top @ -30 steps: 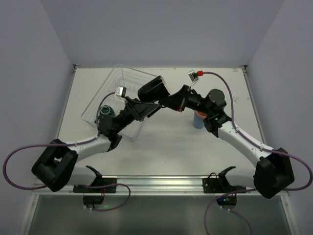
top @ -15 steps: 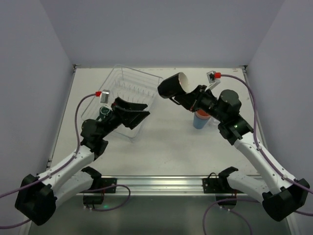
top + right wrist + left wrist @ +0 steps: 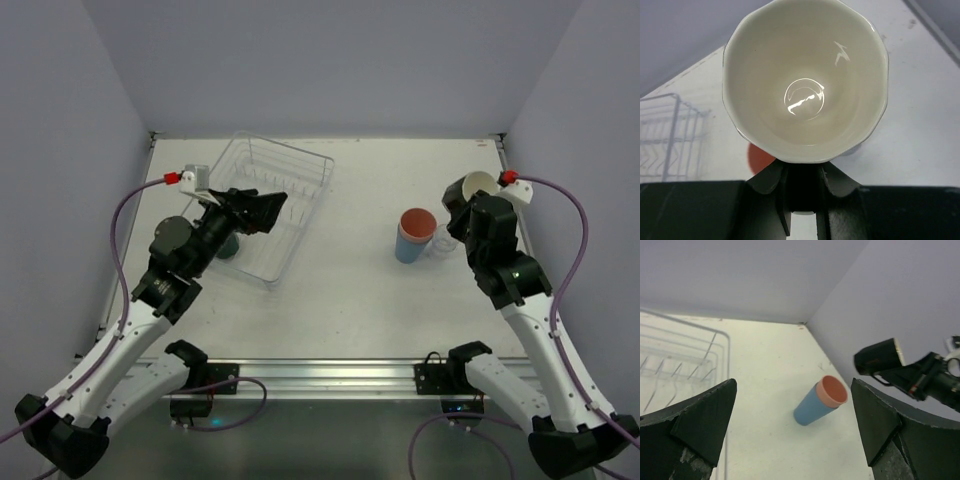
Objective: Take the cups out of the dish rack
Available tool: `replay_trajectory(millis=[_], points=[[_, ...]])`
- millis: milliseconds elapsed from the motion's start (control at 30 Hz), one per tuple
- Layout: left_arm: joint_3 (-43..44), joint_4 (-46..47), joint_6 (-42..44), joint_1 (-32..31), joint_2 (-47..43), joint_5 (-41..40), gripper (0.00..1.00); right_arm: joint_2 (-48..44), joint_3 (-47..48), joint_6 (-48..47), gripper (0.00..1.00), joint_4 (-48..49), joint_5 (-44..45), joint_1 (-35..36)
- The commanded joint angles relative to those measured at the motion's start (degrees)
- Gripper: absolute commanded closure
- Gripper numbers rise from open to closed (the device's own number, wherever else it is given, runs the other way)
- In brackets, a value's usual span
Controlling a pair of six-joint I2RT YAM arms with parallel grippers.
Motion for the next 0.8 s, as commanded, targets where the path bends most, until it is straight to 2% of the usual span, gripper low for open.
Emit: replay_trajectory(millis=[0,67,167,200,367,500,600,667,767], points=[[1.52,-6.66,2.85,0.43,2.05,-5.66,0.0,-4.44,-1.61,2.93,1.0,-0.42,12.75,-1.58],[1.78,-7.45,2.59,0.43,3.1,-7.06,0.0,-4.45,-1.97,5.2,1.0,-2.8,16.86,-2.38],[4.5,-16.47,1.97,0.43,5.2,-13.56,0.0,-3.14,-3.2,8.28,1.0,-6.84,21.27,-4.39],[8.94,-22.33,1.36,0.43,7.13,-22.36,0.0,-1.48,-6.16,9.08,1.0,-7.11,18.59,-7.79],[12.59,-27.05,3.02,1.13,8.99,-27.8,0.0,1.52,-8.91,9.97,1.0,-6.42,14.88,-12.48],[15.4,-29.42,3.46,3.14,10.13,-28.43,0.0,6.61,-9.88,9.44,1.0,-3.88,10.4,-15.56],[17.68,-30.3,4.6,6.83,12.59,-23.26,0.0,10.66,-10.93,6.9,1.0,-0.63,6.27,-18.45],[19.79,-31.87,5.22,9.55,14.08,-20.1,0.0,13.56,-10.76,6.63,1.0,-0.52,6.51,-19.52],[21.55,-33.99,6.01,12.19,17.16,-18.94,0.0,16.98,-10.24,5.04,1.0,0.09,5.81,-20.13]])
